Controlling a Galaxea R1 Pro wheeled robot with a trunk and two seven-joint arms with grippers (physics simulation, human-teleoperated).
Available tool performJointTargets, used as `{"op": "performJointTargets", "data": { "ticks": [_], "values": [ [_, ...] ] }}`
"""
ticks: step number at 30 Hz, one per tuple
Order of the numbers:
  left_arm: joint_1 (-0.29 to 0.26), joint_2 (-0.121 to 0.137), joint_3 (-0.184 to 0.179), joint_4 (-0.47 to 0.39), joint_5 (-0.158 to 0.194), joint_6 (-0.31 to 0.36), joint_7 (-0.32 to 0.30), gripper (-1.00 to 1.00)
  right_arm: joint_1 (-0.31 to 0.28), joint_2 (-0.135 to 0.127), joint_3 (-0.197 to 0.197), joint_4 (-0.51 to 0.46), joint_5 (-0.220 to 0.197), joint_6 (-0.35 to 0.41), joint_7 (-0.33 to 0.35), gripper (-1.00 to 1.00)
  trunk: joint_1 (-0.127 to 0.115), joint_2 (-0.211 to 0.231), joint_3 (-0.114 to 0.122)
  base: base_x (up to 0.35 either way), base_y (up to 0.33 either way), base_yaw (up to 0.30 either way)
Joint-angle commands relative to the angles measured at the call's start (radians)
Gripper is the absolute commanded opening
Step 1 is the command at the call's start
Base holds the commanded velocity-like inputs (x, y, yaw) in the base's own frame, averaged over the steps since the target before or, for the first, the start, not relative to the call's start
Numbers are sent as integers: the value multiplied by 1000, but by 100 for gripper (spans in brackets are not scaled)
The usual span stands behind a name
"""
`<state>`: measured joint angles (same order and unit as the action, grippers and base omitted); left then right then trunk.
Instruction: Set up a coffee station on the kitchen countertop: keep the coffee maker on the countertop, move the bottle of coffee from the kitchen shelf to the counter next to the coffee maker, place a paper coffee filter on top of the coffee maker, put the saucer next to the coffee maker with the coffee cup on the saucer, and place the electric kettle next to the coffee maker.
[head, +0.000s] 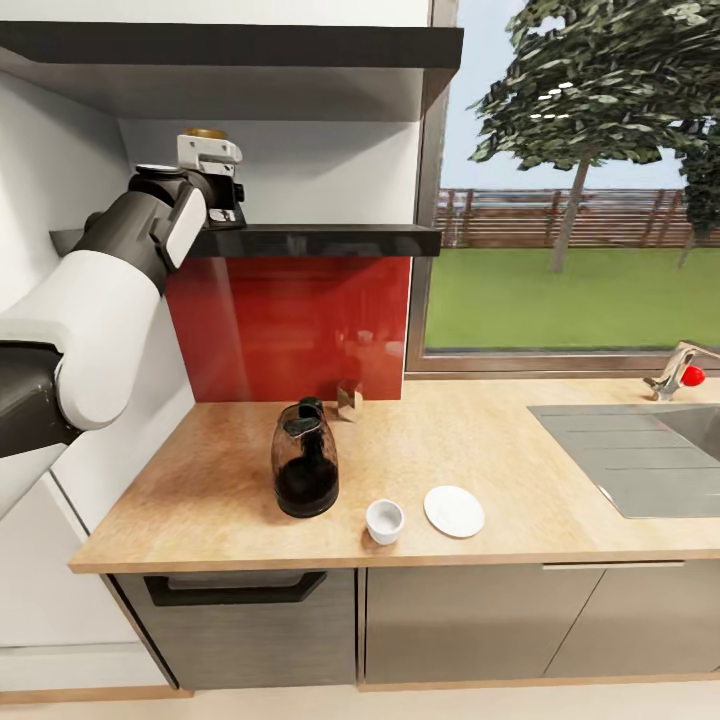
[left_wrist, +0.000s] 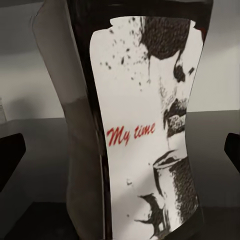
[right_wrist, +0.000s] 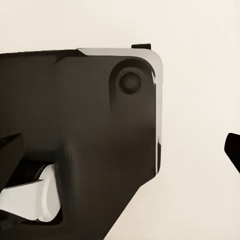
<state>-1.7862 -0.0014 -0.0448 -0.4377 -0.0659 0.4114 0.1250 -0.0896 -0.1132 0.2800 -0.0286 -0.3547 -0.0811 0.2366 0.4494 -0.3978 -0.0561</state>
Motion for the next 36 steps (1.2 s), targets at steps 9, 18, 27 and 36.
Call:
{"op": "performJointTargets", "data": {
  "ticks": [9,18,27,36],
  "values": [
    [0,7,-7,-1,-5,5,2,100,-1,0,8,1,-10,-4,4,100,1,-2,-2,0,0,0],
    [1,9,-6,-1,-4,5,2,100,-1,0,8,1,-10,-4,4,100,1,-2,-2,47,0,0],
    [1,10,-6,-1,-5,4,2,100,-1,0,8,1,-10,-4,4,100,1,-2,-2,64,0,0],
    [2,11,-6,-1,-5,4,2,100,-1,0,8,1,-10,-4,4,100,1,-2,-2,2,0,0]
  ]
}}
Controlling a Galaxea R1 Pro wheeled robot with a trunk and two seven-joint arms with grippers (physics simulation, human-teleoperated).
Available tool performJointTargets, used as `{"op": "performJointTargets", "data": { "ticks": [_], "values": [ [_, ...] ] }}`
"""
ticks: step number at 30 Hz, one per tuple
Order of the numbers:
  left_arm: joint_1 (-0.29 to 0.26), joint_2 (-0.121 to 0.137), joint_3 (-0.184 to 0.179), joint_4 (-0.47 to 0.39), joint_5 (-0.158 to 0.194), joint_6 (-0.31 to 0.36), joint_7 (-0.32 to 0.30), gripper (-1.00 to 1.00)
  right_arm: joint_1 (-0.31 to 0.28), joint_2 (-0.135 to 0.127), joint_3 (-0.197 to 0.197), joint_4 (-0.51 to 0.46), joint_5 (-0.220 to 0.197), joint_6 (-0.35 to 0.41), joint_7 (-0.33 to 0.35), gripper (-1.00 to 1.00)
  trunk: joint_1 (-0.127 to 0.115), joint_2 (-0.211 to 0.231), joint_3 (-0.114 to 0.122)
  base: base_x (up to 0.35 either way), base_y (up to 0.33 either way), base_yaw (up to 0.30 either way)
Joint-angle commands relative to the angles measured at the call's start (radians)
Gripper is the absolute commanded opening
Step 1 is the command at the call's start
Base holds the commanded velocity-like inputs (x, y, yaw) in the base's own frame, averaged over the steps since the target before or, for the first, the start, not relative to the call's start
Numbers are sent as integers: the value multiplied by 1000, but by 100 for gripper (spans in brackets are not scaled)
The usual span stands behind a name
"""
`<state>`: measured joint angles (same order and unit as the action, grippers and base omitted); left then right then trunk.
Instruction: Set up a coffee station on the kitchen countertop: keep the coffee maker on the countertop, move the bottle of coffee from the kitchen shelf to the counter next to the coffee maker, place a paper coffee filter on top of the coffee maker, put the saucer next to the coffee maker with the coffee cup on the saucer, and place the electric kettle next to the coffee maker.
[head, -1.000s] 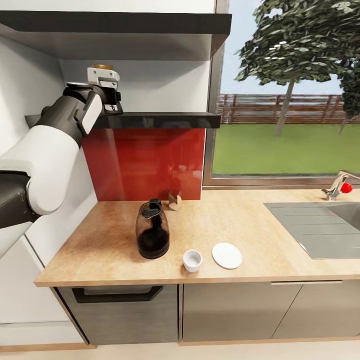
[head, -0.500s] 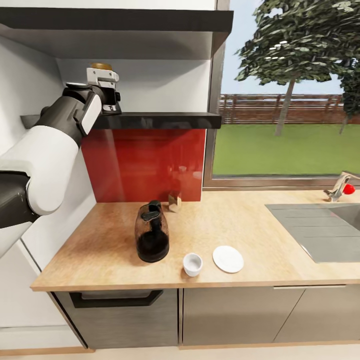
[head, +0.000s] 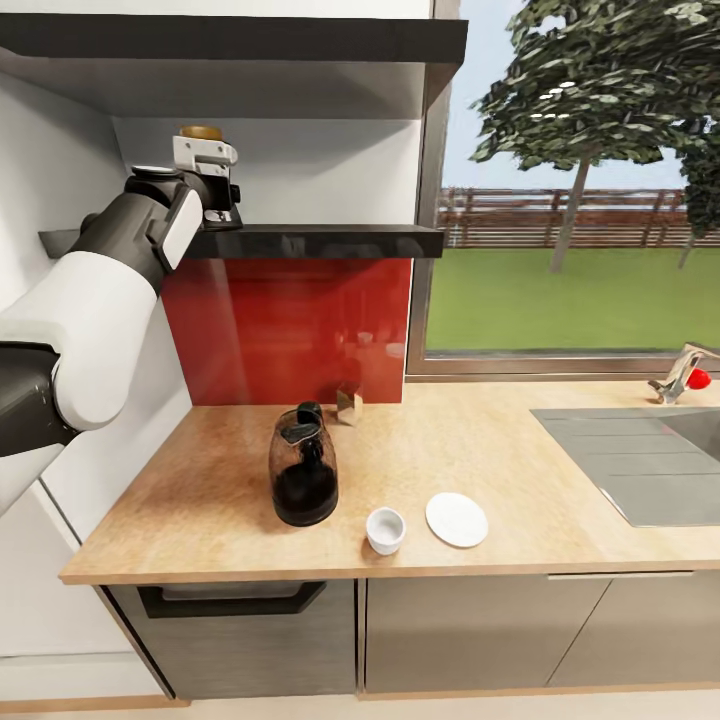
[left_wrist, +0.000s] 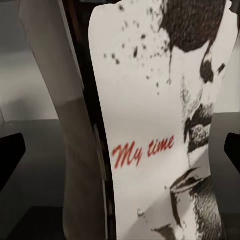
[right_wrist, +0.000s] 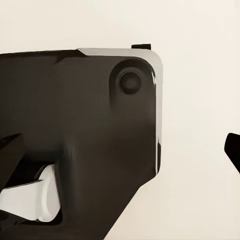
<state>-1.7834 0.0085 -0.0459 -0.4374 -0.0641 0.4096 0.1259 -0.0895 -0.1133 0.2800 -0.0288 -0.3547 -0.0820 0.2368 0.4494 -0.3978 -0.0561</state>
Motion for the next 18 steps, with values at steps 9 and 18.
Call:
{"op": "performJointTargets", "data": {
  "ticks": [9,18],
  "values": [
    [-1,1,-5,-1,-6,6,1,100,-1,-2,8,1,-10,-4,3,100,1,-2,-2,50,0,0],
    [36,0,-10,-11,-12,6,1,100,-1,-2,8,1,-10,-3,3,100,1,-2,-2,33,0,0]
  ]
}}
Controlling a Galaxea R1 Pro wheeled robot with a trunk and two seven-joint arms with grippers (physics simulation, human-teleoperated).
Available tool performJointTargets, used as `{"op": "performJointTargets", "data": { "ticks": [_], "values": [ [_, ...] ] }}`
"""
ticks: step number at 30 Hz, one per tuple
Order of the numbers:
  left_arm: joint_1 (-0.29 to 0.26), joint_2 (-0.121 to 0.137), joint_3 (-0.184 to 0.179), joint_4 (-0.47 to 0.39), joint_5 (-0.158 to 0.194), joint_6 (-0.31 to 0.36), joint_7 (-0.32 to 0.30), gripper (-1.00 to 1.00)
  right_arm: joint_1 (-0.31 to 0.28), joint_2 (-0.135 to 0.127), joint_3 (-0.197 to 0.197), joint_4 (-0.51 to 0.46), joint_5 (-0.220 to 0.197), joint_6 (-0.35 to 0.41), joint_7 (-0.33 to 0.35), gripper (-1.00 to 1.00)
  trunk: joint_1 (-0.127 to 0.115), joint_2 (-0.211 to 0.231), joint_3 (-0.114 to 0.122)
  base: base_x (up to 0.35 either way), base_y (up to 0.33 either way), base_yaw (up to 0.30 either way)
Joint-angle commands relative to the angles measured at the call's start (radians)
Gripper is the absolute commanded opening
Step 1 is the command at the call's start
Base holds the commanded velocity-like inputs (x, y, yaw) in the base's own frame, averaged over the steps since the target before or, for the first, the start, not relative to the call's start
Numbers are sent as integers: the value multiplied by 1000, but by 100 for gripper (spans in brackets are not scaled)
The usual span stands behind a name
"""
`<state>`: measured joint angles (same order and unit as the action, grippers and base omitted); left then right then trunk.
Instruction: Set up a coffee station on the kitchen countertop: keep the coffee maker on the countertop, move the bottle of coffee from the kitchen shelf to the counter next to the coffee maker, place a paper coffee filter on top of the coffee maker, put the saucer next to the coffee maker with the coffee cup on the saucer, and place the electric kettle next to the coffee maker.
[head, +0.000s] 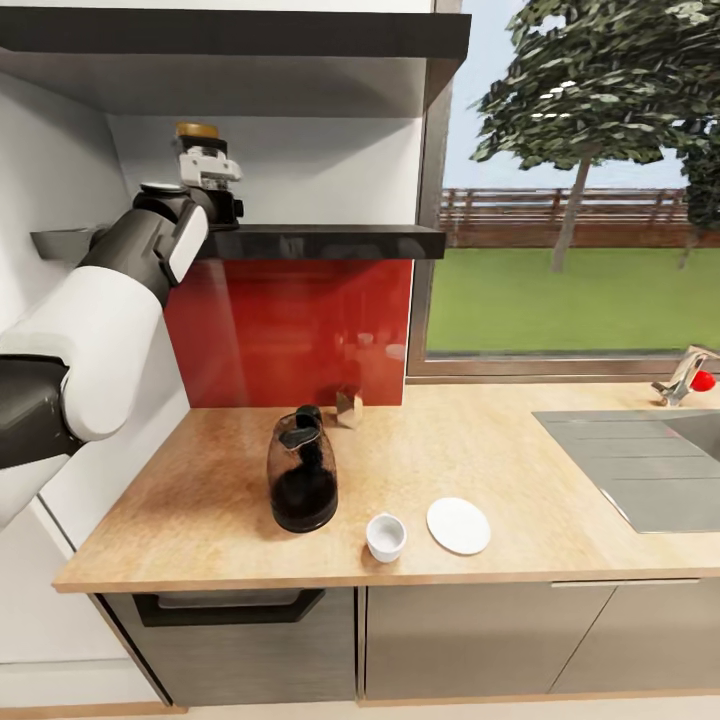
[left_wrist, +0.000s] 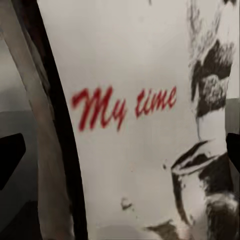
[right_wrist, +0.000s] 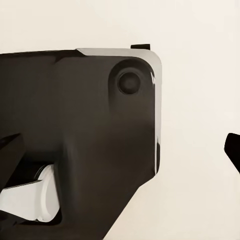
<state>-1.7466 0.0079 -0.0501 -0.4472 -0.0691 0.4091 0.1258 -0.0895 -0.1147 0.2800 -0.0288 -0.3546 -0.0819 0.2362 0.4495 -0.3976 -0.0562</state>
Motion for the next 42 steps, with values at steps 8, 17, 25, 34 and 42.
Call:
{"op": "performJointTargets", "data": {
  "ticks": [8,17,25,34,42],
  "values": [
    [20,1,-4,-13,-11,8,4,-100,-1,1,8,1,-10,-4,4,100,1,-2,-2,1,0,0],
    [21,11,-2,-15,-7,7,4,-100,-1,1,8,1,-10,-4,4,100,1,-2,-2,0,0,0],
    [21,12,2,-16,-6,8,4,-100,-1,1,8,1,-10,-4,4,100,1,-2,-2,0,0,0],
    [21,12,3,-16,-3,9,4,-100,-1,1,9,1,-10,-4,4,100,1,-2,-2,0,0,0],
    [16,6,-2,-43,1,23,2,-100,-1,1,8,1,-10,-4,4,100,1,-2,-2,0,0,0]
  ]
}}
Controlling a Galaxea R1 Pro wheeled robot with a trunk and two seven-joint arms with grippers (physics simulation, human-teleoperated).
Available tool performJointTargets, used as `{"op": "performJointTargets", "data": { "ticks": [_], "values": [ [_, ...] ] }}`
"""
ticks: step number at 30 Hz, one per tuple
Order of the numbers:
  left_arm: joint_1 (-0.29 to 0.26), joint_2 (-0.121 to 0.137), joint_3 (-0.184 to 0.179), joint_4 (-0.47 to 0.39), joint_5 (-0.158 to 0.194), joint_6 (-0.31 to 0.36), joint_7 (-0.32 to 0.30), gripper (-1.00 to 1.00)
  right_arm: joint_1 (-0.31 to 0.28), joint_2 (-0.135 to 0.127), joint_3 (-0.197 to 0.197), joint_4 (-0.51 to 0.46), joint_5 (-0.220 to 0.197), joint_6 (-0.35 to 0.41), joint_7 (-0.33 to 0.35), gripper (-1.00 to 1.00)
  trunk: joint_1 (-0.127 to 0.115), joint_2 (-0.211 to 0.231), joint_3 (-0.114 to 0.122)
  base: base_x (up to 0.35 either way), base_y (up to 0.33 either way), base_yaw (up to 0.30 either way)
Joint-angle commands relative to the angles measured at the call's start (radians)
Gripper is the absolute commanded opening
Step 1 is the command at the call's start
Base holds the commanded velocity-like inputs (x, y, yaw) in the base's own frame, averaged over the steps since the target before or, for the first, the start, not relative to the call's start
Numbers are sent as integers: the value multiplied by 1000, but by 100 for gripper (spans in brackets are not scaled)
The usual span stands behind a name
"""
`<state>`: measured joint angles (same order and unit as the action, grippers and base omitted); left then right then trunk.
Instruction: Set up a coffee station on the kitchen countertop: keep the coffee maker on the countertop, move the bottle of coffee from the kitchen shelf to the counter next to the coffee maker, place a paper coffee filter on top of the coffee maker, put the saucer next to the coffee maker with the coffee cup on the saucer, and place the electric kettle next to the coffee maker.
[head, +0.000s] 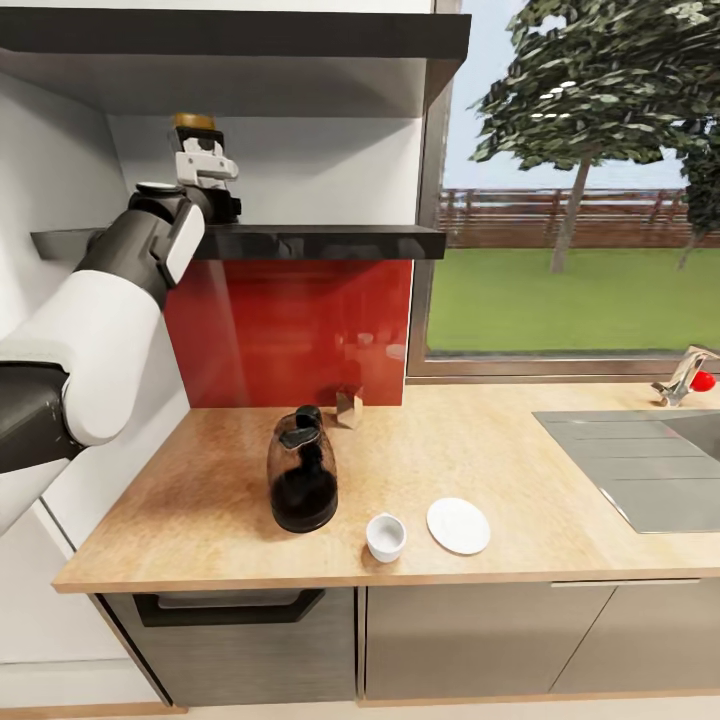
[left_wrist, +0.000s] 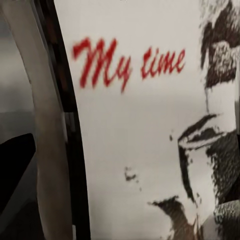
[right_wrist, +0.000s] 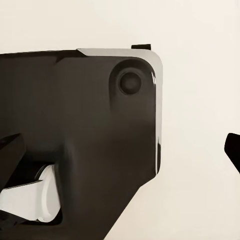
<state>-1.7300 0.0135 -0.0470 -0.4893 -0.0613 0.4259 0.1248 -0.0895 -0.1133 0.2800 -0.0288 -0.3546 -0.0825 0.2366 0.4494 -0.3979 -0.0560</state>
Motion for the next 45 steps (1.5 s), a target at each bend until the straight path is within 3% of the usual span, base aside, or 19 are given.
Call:
{"op": "performJointTargets", "data": {
  "ticks": [1,15,45],
  "values": [
    [-1,0,-5,-7,-7,7,2,-100,-1,0,8,1,-10,-3,4,100,1,-2,-2,0,0,0],
    [-5,-9,-8,-35,-8,14,1,-100,-1,0,8,0,-11,0,6,100,1,-2,-2,0,0,-32],
    [1,-8,-8,-40,-6,13,1,-100,-1,0,8,0,-11,0,6,100,1,-2,-2,0,0,-257]
  ]
}}
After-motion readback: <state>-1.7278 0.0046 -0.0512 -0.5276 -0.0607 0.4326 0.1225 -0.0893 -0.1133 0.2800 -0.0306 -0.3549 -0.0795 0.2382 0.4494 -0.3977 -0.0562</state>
